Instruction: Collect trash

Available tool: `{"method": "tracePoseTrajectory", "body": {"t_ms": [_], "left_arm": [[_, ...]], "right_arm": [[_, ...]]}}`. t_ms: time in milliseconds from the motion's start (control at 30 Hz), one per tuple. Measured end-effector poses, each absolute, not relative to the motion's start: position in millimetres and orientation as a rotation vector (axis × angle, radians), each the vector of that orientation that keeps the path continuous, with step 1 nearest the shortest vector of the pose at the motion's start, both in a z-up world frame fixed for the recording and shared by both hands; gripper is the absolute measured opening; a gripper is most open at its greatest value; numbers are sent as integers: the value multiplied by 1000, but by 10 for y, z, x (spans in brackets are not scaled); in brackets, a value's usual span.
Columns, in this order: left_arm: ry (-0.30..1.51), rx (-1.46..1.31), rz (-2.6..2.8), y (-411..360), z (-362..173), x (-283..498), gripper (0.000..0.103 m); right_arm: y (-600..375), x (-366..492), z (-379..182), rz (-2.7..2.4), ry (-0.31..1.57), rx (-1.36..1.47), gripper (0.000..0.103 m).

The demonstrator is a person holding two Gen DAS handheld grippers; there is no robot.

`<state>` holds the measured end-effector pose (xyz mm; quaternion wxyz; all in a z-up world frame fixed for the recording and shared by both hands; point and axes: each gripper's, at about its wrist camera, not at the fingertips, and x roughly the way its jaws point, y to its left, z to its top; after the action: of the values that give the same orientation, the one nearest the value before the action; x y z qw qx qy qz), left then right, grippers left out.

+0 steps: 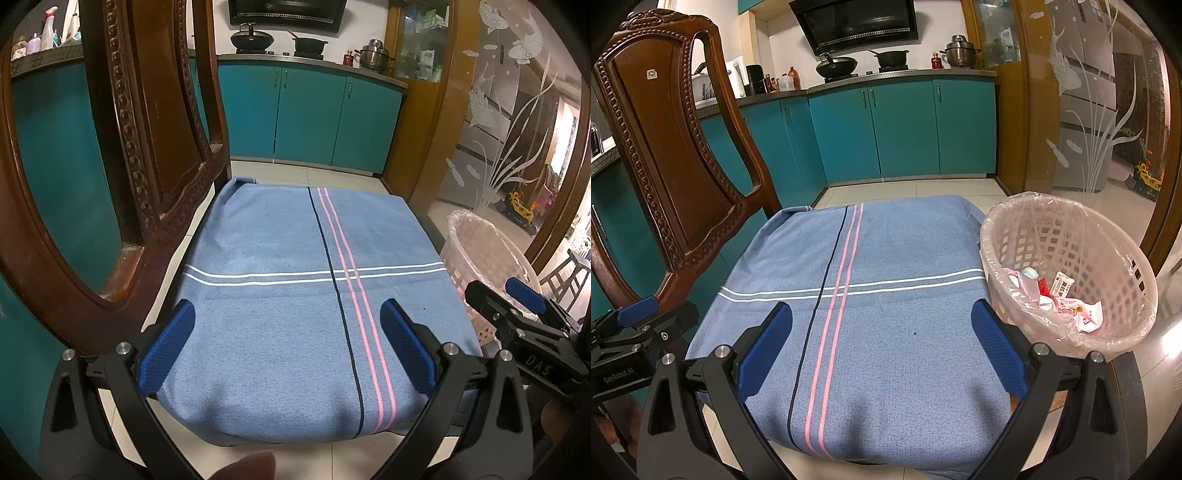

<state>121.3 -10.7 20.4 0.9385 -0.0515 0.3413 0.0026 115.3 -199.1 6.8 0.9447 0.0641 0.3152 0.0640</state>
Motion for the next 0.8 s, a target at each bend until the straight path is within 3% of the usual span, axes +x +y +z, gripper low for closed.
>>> {"method": "tracePoseTrajectory", "body": {"t_ms": [800], "left_arm": [[704,-87,-20,-164,205,1203,100]], "right_arm": [[-1991,1152,58,131,643,126,95]]}}
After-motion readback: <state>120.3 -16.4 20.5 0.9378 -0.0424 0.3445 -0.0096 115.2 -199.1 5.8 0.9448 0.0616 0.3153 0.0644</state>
